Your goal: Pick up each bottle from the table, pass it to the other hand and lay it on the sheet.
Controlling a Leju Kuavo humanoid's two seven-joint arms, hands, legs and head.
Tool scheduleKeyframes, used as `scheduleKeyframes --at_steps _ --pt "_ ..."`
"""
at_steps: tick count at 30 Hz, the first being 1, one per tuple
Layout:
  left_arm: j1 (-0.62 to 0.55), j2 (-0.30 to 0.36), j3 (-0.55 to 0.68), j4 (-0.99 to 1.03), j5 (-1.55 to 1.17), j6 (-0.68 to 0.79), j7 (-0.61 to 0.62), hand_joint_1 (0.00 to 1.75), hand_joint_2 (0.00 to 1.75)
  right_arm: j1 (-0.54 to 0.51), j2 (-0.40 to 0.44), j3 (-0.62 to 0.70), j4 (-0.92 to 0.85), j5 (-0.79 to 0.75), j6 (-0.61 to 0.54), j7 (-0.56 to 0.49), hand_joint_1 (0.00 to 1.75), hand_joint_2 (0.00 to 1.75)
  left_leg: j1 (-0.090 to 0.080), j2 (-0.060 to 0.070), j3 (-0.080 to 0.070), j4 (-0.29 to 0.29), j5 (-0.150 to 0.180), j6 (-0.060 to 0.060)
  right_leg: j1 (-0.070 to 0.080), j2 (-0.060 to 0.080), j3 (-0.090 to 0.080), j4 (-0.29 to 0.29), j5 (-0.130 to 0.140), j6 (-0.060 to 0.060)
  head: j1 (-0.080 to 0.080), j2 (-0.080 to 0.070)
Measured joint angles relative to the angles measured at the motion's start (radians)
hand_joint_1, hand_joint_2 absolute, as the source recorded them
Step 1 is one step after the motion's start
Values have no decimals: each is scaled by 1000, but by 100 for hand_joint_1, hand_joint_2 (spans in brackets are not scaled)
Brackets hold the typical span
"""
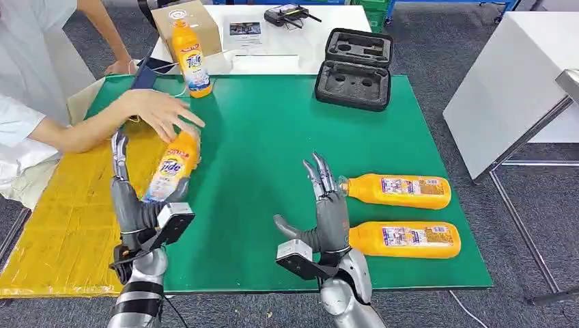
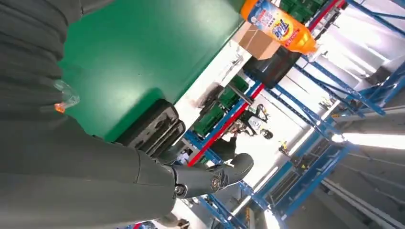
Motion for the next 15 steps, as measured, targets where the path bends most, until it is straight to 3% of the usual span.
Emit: scheduleKeyframes --at_steps 4,9,13,15 --pt "39 13 -54 -62 164 -30 52 0 175 -13 -17 -19 -9 226 -28 122 0 175 0 0 0 0 0 0 0 0 0 0 0 0 0 0" --pt "85 46 -184 -119 347 -304 202 0 175 -97 -87 -71 32 501 92 327 0 175 -1 -2 -1 0 1 2 -1 -4 0 0 0 0 0 0" --pt "81 55 -258 -90 485 -540 246 0 175 -221 -177 -125 188 607 211 416 0 175 -3 -3 -2 0 3 5 -3 -4 0 -1 4 5 0 0" --pt "69 56 -286 -49 511 -577 241 0 175 -304 -227 -150 319 619 221 419 0 175 -5 -3 -4 0 6 8 -4 -5 -1 -1 5 7 0 0"
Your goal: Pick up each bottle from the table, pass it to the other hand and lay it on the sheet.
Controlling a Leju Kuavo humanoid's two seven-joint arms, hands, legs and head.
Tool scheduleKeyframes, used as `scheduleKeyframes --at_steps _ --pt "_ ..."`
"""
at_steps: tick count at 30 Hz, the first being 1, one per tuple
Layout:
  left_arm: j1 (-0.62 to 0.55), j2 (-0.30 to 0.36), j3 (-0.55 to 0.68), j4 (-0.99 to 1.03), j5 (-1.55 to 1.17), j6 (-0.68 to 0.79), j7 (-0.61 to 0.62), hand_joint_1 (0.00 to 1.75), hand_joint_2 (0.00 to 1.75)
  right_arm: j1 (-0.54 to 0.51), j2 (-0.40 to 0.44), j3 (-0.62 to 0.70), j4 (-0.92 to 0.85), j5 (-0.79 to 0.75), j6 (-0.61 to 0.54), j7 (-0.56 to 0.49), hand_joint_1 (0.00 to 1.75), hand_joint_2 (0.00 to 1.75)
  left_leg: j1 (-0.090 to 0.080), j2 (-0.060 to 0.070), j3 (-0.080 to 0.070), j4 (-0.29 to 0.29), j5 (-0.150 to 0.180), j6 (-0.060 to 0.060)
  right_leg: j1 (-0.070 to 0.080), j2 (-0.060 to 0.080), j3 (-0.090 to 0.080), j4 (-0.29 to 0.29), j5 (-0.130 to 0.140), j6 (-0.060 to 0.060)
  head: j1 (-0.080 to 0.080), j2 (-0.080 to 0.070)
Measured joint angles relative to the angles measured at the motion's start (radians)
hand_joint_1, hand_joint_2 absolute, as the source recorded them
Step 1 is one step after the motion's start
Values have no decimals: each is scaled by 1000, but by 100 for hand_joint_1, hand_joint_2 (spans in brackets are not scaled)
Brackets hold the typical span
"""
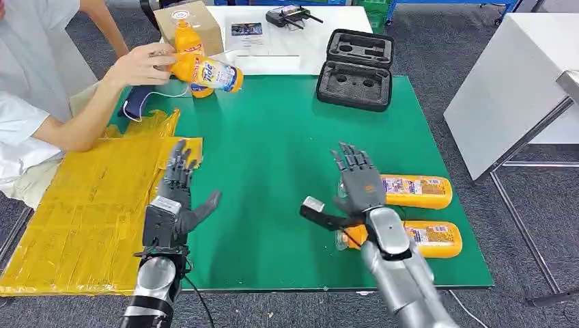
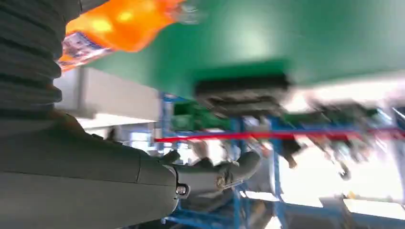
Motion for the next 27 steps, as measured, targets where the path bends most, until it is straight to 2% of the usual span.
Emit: scheduleKeyframes --at_steps 4,10,16,27 --pt "-16 0 -32 62 27 -7 -11 0 175 -130 -71 -34 191 17 3 0 0 175 0 -2 -1 0 1 1 0 -2 0 0 1 1 0 0" --pt "-29 0 -52 117 44 -13 -13 0 175 -235 -112 -48 333 32 46 12 0 175 0 -3 -1 0 1 1 0 -3 0 0 0 1 0 0" --pt "-57 0 -53 173 53 -9 -19 0 175 -294 -140 -48 443 72 121 43 0 175 0 -3 -2 0 1 1 0 -4 0 0 0 1 0 0" --pt "-80 0 -53 208 56 -9 -23 0 175 -319 -153 -48 522 78 152 34 0 175 0 -3 -2 0 1 1 0 -4 -1 0 0 1 0 0"
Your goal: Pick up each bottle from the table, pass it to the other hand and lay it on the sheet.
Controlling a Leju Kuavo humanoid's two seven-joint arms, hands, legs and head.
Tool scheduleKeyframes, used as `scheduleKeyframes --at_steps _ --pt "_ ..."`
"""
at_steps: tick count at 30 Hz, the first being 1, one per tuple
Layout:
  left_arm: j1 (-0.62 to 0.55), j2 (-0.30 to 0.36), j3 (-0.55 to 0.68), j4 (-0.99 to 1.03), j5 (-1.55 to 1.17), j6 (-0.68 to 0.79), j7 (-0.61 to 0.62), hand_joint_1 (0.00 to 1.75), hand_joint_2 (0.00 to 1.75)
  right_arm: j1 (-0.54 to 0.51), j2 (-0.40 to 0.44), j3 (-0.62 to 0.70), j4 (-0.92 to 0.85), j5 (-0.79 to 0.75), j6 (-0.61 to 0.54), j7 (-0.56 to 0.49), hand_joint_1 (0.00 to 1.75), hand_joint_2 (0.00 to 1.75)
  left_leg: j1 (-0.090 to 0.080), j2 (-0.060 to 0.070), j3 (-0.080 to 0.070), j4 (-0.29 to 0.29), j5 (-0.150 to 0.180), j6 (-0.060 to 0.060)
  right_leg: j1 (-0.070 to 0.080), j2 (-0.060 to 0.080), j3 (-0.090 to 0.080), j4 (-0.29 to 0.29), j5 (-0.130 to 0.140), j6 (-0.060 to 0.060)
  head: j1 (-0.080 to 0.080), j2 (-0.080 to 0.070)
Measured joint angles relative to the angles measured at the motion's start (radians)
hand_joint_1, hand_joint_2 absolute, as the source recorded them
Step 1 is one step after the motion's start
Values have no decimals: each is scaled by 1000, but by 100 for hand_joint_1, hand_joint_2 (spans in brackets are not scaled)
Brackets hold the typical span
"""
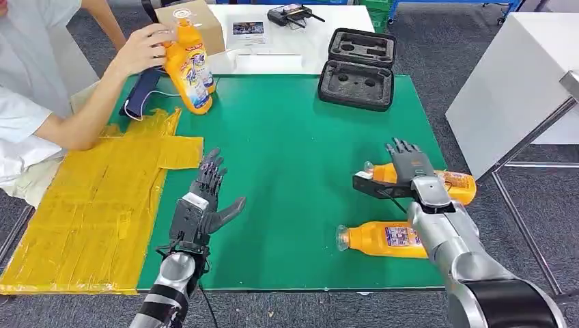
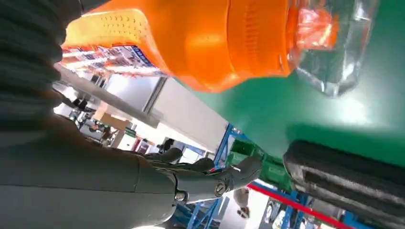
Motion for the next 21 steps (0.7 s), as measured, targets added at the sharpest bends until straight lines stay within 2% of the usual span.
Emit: scheduleKeyframes --at_steps 4,8,14,21 --pt "-2 0 0 11 8 8 -12 0 175 2 -2 0 18 -73 22 -128 0 175 0 0 0 0 0 0 0 0 0 0 0 0 0 0" --pt "7 3 6 13 15 33 -18 0 175 36 17 -3 -34 -217 2 -274 0 175 0 0 -1 0 0 0 0 0 0 0 0 0 0 0" --pt "32 7 30 12 6 36 -17 0 175 98 24 40 -210 -278 104 -198 0 175 0 -1 -1 0 0 0 0 -2 -1 0 -1 0 0 0" --pt "34 9 44 13 -3 34 -17 0 175 115 -32 92 -205 -239 78 -118 0 175 -1 -1 -2 0 0 0 -1 -2 -1 0 0 0 0 0"
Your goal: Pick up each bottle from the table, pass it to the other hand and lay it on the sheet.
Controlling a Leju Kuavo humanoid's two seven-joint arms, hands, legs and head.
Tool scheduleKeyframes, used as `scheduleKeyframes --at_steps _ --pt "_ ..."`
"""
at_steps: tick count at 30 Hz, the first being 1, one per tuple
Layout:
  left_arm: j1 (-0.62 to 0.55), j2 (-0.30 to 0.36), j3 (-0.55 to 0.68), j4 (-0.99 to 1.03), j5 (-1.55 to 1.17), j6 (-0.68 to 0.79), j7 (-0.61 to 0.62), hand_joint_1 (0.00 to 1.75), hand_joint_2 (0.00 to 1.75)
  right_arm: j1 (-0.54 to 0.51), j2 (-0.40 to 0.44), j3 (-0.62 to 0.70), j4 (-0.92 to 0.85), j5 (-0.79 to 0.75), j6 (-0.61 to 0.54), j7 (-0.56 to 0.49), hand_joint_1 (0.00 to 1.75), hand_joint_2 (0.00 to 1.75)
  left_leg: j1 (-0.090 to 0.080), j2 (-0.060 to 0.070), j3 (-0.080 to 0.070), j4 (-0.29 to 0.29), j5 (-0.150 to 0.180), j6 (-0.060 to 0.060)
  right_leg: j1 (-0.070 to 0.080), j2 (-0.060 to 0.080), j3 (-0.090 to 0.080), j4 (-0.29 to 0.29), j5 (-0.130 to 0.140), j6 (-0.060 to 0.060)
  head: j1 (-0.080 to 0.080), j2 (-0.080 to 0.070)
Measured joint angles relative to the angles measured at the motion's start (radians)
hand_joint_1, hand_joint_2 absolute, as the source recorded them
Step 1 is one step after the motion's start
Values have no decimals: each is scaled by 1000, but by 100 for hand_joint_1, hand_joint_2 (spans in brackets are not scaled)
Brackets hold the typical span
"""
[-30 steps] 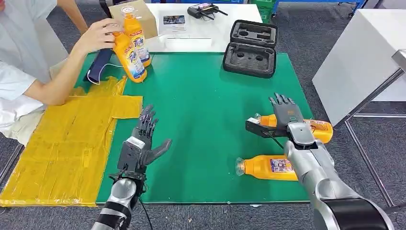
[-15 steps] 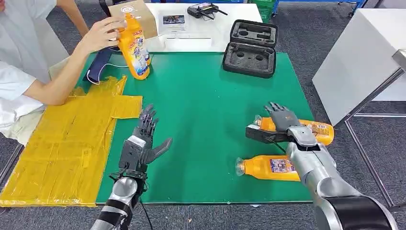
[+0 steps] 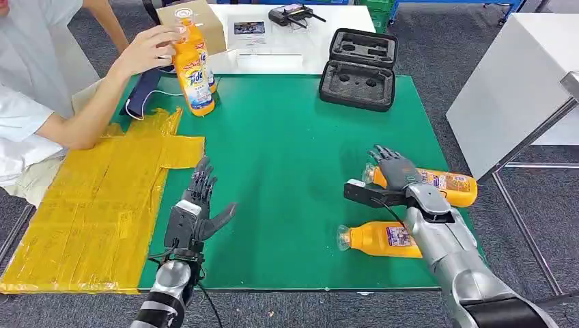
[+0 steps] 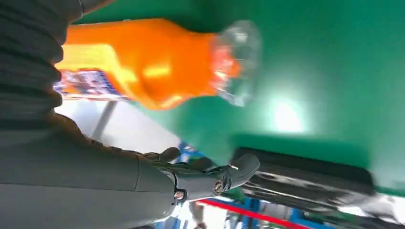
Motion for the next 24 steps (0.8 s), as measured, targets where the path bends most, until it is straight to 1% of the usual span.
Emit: scheduleKeyframes --at_steps 3,6,15,19,24 --pt "0 0 5 2 0 -2 0 0 175 1 -17 4 35 33 -38 52 0 175 0 0 0 0 0 0 0 0 0 0 0 0 0 0" --pt "-1 0 7 3 0 -5 0 0 175 1 -35 4 67 55 -48 83 0 175 0 0 0 0 0 0 0 0 0 0 0 0 0 0" --pt "-2 0 10 13 2 -10 0 0 175 0 -78 -18 120 63 -50 98 0 175 0 0 0 0 0 0 0 0 0 0 0 0 0 0" --pt "-4 0 11 19 8 -18 0 0 175 -1 -101 -43 141 80 -53 129 0 175 0 0 0 0 0 0 0 0 0 0 0 0 0 0" --pt "-12 0 12 32 12 -19 -1 0 175 -8 -123 -80 170 91 -58 131 0 175 0 0 0 0 0 1 0 0 0 0 0 0 0 0"
